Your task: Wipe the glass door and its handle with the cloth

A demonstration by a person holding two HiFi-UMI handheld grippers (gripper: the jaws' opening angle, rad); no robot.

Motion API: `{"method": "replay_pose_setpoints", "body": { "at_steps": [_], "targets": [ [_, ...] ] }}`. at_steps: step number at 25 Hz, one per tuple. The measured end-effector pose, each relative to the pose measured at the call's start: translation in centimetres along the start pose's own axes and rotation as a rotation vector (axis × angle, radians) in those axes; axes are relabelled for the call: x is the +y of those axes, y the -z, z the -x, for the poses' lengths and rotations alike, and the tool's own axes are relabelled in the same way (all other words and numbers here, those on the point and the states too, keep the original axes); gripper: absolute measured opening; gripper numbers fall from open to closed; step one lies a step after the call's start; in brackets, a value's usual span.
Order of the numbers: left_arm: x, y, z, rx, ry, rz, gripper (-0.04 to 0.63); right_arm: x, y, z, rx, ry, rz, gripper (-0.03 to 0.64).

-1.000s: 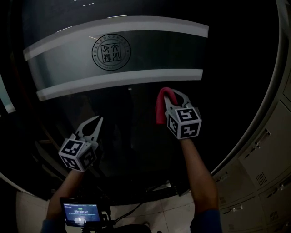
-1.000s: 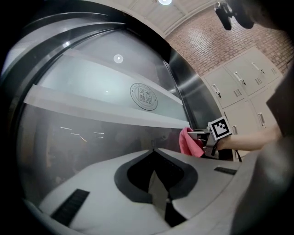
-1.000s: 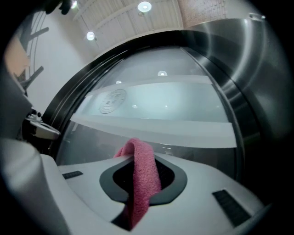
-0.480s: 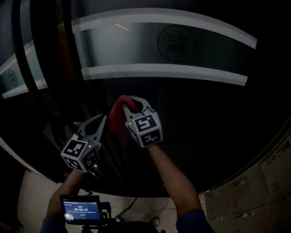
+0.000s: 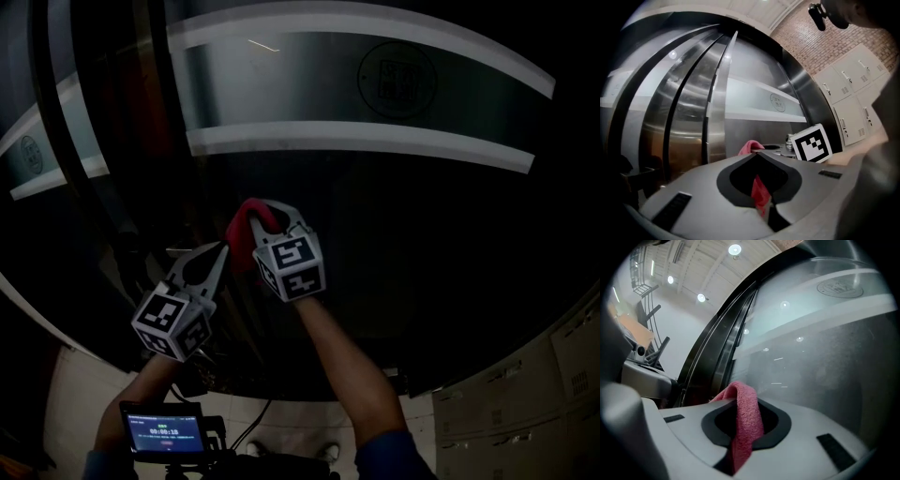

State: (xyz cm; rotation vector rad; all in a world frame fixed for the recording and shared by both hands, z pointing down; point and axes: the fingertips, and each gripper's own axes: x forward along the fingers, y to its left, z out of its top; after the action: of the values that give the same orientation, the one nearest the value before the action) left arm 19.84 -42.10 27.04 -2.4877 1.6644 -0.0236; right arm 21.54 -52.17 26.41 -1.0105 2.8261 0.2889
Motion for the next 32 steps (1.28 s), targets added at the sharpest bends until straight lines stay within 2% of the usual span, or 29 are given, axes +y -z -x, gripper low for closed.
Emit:
{"method": "replay_pose_setpoints", "body": {
  "at_steps": [4,11,20,25,32],
  "targets": [
    [-4.6,0.8,-4.1,-0.011,0.036,0.004,0.011,-6.5,1.4,5.8,0.022,0.091,0.009,0.034],
    [-11.4,-1.1,-9.7,-0.047,0.109,0.037,0.012,-17.7,1.1,16.8,0.078,0.269,0.037,0.035],
    [-18.9,-1.9,-16.2,-0.053,0.139,0.035,0.012,-33.0,0.9,31.0,0.098,0.495,0.024,0.035],
    [-19.5,-1.7,-17.0,-0.039,0.130,0.031,0.012,-34.9,0.6,32.7,0.089,0.507,0.027,0.035],
    [-18.3,-1.9,-15.6,-0.042,0.120,0.022,0.012,-33.3,0.4,32.3,0.080,0.507,0.005,0.034]
  ]
}}
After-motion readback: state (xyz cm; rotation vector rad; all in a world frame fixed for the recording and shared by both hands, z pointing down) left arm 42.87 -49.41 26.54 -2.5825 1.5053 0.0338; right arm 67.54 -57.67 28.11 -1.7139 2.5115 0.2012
